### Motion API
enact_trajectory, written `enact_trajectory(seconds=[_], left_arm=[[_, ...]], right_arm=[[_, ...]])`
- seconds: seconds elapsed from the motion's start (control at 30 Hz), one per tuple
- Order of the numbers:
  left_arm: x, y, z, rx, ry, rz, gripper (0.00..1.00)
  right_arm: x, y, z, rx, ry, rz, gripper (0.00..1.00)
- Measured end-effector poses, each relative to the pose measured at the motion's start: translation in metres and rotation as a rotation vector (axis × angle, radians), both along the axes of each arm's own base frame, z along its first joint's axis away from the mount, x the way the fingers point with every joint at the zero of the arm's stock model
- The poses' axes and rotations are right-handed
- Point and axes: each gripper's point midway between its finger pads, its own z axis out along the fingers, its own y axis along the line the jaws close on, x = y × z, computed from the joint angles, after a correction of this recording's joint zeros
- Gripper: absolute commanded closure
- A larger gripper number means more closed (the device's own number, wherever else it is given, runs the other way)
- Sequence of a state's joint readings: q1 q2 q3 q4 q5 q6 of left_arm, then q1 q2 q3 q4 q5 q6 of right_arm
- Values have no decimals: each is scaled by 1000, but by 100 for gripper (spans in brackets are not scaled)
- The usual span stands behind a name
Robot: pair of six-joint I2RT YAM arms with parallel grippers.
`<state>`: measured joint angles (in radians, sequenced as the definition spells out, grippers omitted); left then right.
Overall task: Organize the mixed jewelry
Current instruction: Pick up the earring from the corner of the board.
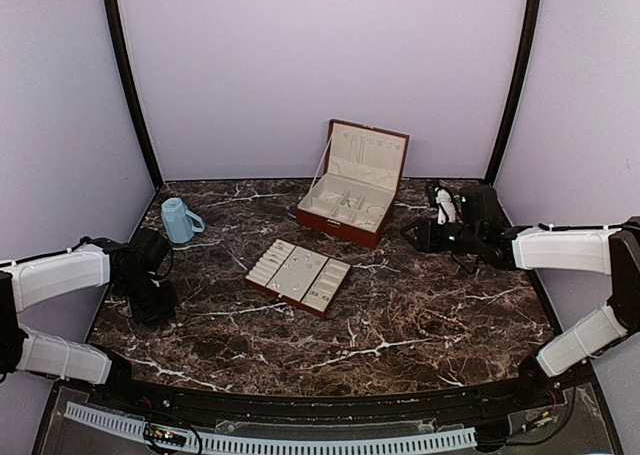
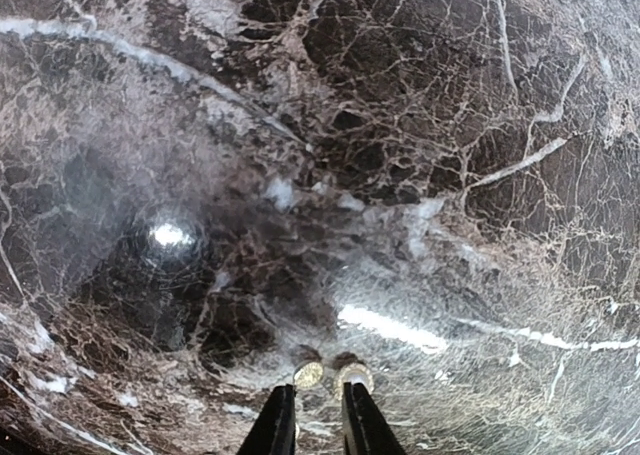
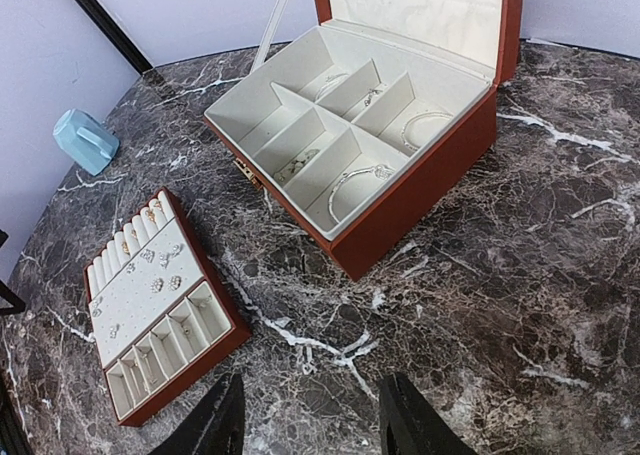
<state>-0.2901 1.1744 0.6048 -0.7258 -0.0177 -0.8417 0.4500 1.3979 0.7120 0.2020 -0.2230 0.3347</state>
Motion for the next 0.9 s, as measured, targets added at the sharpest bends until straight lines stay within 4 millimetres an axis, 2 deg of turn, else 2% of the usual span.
enact_trajectory(seconds=[0.43, 0.8, 0.9], left_arm=[[3, -3, -8, 0, 19, -29, 88], [1, -2, -11, 6, 40, -32, 89], [0, -2, -12, 7, 44, -32, 96]], right_arm=[[-1, -1, -3, -2, 6, -1, 53], [-1, -1, -4, -3, 7, -1, 54], [-1, -1, -5, -4, 10, -2, 54]])
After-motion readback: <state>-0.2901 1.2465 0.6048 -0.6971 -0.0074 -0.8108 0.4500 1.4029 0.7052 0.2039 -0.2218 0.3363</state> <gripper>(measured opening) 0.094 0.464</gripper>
